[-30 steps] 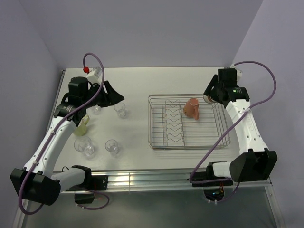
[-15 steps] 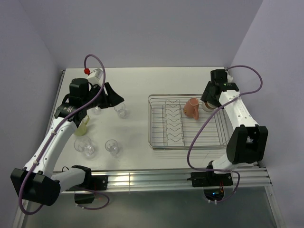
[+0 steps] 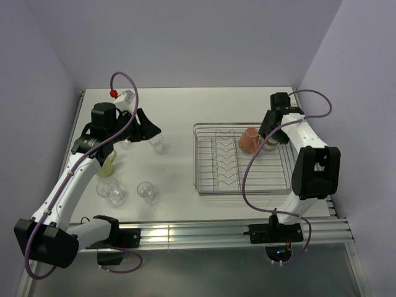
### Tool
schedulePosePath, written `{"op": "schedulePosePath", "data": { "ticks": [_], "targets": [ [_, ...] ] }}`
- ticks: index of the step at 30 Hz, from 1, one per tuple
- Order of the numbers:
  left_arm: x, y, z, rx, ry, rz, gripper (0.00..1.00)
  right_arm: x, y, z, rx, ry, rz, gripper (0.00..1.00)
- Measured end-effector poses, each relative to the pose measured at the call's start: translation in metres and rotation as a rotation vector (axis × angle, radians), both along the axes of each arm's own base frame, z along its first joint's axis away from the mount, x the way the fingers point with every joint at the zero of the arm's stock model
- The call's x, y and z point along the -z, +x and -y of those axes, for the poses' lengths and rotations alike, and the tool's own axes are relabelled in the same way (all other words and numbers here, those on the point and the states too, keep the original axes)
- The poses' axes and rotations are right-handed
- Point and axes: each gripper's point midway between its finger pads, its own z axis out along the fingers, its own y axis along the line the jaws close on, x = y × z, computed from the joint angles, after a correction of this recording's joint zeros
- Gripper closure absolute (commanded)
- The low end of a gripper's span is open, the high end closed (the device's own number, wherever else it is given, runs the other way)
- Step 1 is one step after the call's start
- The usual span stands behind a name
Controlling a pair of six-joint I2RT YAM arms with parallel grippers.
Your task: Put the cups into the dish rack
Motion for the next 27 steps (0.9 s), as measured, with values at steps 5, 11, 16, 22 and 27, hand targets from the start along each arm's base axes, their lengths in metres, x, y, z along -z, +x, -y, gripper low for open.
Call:
{"op": "schedulePosePath", "data": {
  "ticks": [5, 11, 16, 22, 27],
  "targets": [
    [0.001, 0.001, -0.001, -0.006, 0.004, 0.000, 0.42, 0.005, 0.004, 0.000, -0.007, 0.000, -0.003, 0.68],
    [0.004, 0.002, -0.001, -0.007, 0.006, -0.008, 0.42, 0.006, 0.004, 0.000, -0.009, -0.001, -0.003, 0.38],
    [0.004, 0.002, -0.001, -0.007, 0.007, -0.010, 0.42, 0.006, 0.004, 0.000, -0.009, -0.001, -0.005, 0.19],
    [0.006, 0.003, 0.000, -0.007, 0.008, -0.016, 0.42, 0.008, 0.004, 0.001, -0.009, -0.007, -0.010, 0.09],
    [0.010, 0.004, 0.000, -0.007, 0.011, -0.028, 0.43, 0.008, 0.004, 0.002, -0.008, -0.010, -0.013, 0.09]
  ]
}}
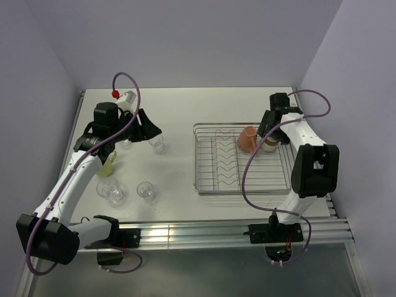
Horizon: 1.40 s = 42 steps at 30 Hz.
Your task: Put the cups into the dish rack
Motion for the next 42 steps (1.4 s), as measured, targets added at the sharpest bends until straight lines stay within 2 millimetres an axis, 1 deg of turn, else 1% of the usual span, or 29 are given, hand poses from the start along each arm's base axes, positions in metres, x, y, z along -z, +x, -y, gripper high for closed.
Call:
{"op": "schedulePosePath", "data": {
  "ticks": [9, 14, 18, 21, 24, 27, 30, 31, 36, 37, 39, 42],
  "targets": [
    [0.000, 0.000, 0.000, 0.000, 0.000, -0.001, 0.42, 0.001, 0.000, 0.001, 0.002, 0.001, -0.002, 0.09],
    [0.001, 0.001, -0.001, -0.008, 0.005, 0.000, 0.42, -0.005, 0.000, -0.001, -0.001, 0.008, 0.015, 0.09],
    [0.002, 0.003, -0.003, -0.018, 0.011, 0.000, 0.43, -0.026, 0.003, -0.002, -0.006, 0.015, 0.071, 0.09],
    [0.006, 0.006, -0.005, -0.037, 0.024, -0.008, 0.42, -0.048, 0.006, -0.003, -0.009, 0.018, 0.134, 0.09],
    [0.011, 0.010, -0.010, -0.065, 0.044, -0.017, 0.43, -0.069, 0.003, -0.004, -0.011, 0.019, 0.195, 0.09],
    [0.017, 0.015, -0.016, -0.106, 0.070, -0.027, 0.43, -0.084, 0.000, -0.004, -0.013, 0.020, 0.237, 0.09],
    [0.027, 0.020, -0.030, -0.188, 0.120, -0.052, 0.44, -0.098, -0.003, -0.007, -0.022, 0.031, 0.276, 0.09],
    [0.031, 0.022, -0.036, -0.221, 0.140, -0.061, 0.42, -0.104, -0.004, -0.008, -0.027, 0.036, 0.295, 0.09],
    [0.052, 0.031, -0.073, -0.417, 0.253, -0.122, 0.42, -0.140, -0.014, -0.020, -0.064, 0.062, 0.406, 0.09],
    [0.056, 0.033, -0.081, -0.458, 0.276, -0.135, 0.41, -0.147, -0.016, -0.025, -0.078, 0.067, 0.426, 0.09],
    [0.061, 0.033, -0.096, -0.532, 0.307, -0.156, 0.41, -0.159, -0.021, -0.041, -0.127, 0.084, 0.467, 0.09],
    [0.063, 0.031, -0.118, -0.654, 0.335, -0.176, 0.43, -0.169, -0.023, -0.069, -0.208, 0.109, 0.502, 0.09]
  ]
}}
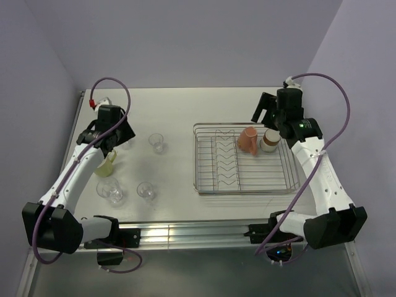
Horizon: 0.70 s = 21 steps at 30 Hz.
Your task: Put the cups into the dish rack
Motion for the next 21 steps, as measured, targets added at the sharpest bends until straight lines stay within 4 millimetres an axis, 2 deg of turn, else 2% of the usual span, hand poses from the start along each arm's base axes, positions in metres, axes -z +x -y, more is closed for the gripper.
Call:
{"op": "schedulePosePath", "data": {
  "ticks": [2, 5, 11, 14, 21],
  "targets": [
    [0.001, -0.003, -0.015, -0.075, 0.018, -0.008, 0.48, -0.001, 0.001, -0.015, -0.046, 0.006, 0.009, 0.09],
    [0.003, -0.011, -0.038, -0.187, 0.044, -0.028, 0.53, 0.009, 0.001, -0.032, -0.092, 0.008, -0.005, 0.09],
    [0.011, -0.030, -0.081, -0.369, 0.079, -0.046, 0.53, 0.028, 0.003, -0.054, -0.154, 0.013, -0.042, 0.10],
    [0.018, -0.036, -0.100, -0.439, 0.074, -0.065, 0.55, 0.032, 0.002, -0.061, -0.177, 0.015, -0.049, 0.10],
    [0.035, -0.036, -0.116, -0.503, 0.055, -0.118, 0.56, 0.028, 0.005, -0.068, -0.199, 0.030, -0.025, 0.10]
  ]
}}
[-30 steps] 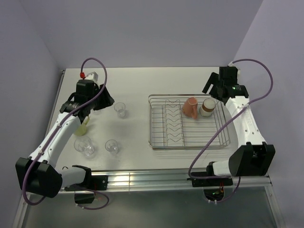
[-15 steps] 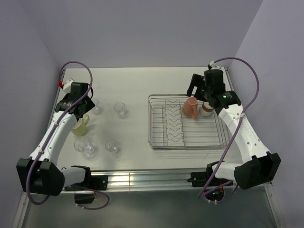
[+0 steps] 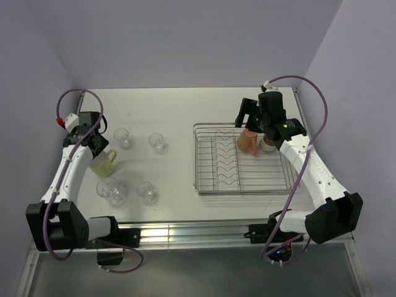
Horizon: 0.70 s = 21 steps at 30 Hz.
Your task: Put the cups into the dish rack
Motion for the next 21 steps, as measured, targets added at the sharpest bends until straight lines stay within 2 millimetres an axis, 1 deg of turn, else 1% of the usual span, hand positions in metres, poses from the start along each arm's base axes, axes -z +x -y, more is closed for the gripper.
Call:
{"op": "schedulePosePath", "data": {
  "ticks": [8, 12, 14, 15, 17, 18, 20, 21],
  "targets": [
    [0.032, 0.003, 0.002, -0.015, -0.060, -0.076, 0.56, -0.001, 0.002, -0.002, -0.004, 0.003, 0.009, 0.10],
    [0.045, 0.006, 0.004, -0.020, -0.093, -0.100, 0.57, 0.001, 0.001, -0.002, -0.006, 0.000, 0.005, 0.10],
    [0.050, 0.009, 0.004, -0.024, -0.107, -0.101, 0.59, 0.001, 0.001, -0.002, -0.007, -0.001, 0.005, 0.10],
    [0.052, 0.011, 0.004, -0.026, -0.112, -0.103, 0.63, 0.001, 0.001, -0.002, -0.007, -0.001, 0.006, 0.10],
    [0.057, 0.014, 0.005, -0.025, -0.124, -0.104, 0.67, 0.002, 0.001, -0.002, -0.008, -0.002, 0.005, 0.10],
    [0.059, 0.015, 0.005, -0.025, -0.130, -0.106, 0.71, 0.002, 0.001, -0.001, -0.009, -0.004, 0.004, 0.10],
    [0.064, 0.016, 0.005, -0.024, -0.145, -0.111, 0.75, 0.004, 0.001, -0.001, -0.009, -0.006, 0.000, 0.10],
    [0.067, 0.015, 0.005, -0.023, -0.153, -0.113, 0.82, 0.004, 0.001, -0.001, -0.010, -0.007, -0.001, 0.10]
  ]
}}
